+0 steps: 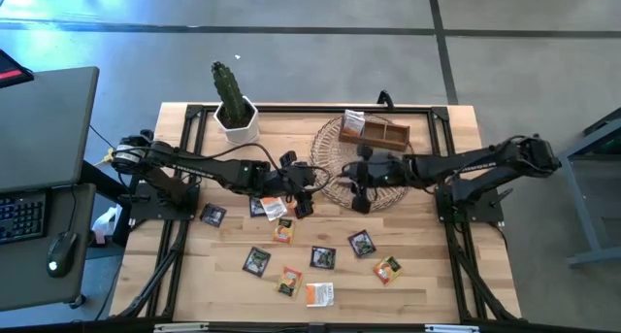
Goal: Pick & Place Tea
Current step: Put the orange tea bag into the left section of the wooden organizer
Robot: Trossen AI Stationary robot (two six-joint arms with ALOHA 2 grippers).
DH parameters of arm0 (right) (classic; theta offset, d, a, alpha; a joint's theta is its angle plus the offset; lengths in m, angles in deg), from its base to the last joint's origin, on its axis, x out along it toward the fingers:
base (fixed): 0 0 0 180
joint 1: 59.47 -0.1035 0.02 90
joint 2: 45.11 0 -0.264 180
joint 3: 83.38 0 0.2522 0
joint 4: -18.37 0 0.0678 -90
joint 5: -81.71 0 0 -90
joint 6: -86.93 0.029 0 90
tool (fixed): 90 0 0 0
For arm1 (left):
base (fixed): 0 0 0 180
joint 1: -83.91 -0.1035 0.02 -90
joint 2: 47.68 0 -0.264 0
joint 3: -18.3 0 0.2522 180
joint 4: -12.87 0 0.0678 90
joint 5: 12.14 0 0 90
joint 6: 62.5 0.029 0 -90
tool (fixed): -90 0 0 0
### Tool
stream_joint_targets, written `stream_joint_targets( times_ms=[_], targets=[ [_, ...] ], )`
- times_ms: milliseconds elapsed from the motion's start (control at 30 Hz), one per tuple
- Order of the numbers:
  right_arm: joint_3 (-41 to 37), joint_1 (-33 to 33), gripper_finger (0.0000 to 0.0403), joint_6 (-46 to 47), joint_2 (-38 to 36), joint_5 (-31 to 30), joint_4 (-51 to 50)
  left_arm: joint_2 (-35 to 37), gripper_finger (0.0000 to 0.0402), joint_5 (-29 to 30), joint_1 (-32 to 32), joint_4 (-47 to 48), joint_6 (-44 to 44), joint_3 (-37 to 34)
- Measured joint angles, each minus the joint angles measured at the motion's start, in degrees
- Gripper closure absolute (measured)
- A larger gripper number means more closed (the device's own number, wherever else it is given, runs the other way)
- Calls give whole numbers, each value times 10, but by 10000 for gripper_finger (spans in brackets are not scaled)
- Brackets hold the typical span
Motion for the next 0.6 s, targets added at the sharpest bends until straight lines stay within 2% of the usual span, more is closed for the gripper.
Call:
stream_joint_targets(
  times_ms=[300, 433, 600],
  targets=[
    [0, -80, 296, -4, 2, 27, -35, 0, 228, 0, 0, 0, 0, 0],
    [0, -105, 271, -5, 25, 45, 5, 0, 228, 0, 0, 0, 0, 0],
    [0, -123, 240, -18, 88, 66, 87, 0, 228, -1, 0, 0, 0, 0]
  ],
)
